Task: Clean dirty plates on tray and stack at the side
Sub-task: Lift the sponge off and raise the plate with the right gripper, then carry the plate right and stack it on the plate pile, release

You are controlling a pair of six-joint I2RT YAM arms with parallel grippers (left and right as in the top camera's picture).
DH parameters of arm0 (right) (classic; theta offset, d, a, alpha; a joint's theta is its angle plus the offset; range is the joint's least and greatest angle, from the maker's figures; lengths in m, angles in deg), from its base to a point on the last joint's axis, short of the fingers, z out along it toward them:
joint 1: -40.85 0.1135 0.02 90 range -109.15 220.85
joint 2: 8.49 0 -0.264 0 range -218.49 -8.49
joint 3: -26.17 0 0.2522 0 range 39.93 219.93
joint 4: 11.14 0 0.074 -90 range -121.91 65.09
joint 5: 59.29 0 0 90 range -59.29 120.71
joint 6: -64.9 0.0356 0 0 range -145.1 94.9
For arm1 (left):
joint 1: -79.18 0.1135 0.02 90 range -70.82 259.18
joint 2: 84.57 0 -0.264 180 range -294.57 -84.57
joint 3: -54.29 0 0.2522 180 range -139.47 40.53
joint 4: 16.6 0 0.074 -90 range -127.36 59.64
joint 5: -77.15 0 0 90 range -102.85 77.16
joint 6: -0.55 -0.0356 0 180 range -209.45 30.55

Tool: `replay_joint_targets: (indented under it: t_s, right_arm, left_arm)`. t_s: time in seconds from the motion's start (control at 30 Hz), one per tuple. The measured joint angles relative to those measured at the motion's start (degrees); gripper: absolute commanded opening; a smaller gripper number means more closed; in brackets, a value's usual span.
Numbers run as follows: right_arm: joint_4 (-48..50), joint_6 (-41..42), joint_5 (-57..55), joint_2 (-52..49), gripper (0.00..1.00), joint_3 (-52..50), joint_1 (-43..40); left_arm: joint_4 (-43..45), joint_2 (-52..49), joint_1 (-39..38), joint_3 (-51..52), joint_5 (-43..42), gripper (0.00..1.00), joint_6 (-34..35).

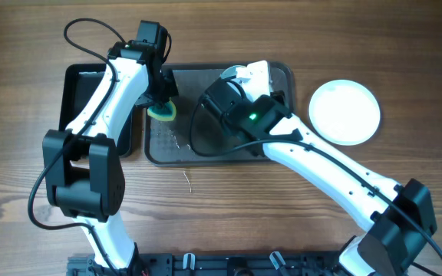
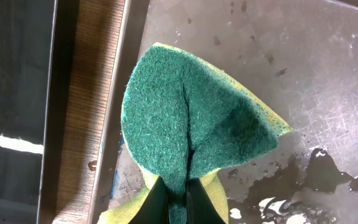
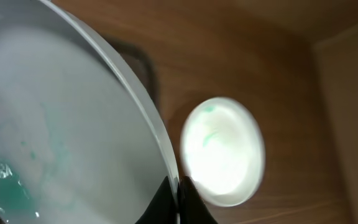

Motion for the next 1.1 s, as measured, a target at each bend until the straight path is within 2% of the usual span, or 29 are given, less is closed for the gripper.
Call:
replay_joint_targets:
  t_s: [0.37,0.7,0.9,1.1]
  right_arm:
    - [0.9,-4.3,-18.3,0.0,0.04,0.0,5.6]
    - [3.2,-9.0,-26.5,0.0,0.04,0.0,7.9]
    - [4.1,-7.5,-18.6,0.0,0.04,0.0,6.8]
    - [4.1,-6.4,6.7,0.0,0.04,0.0,-2.1]
  left_arm:
    - [0.0,0.0,0.0,0.0,0.0,0.04,0.0]
    - [0.0,0.0,0.0,0.0,0.0,0.04,0.0]
    - [0.0,0.0,0.0,0.0,0.0,0.04,0.0]
    - [0.0,0.0,0.0,0.0,0.0,0.04,0.0]
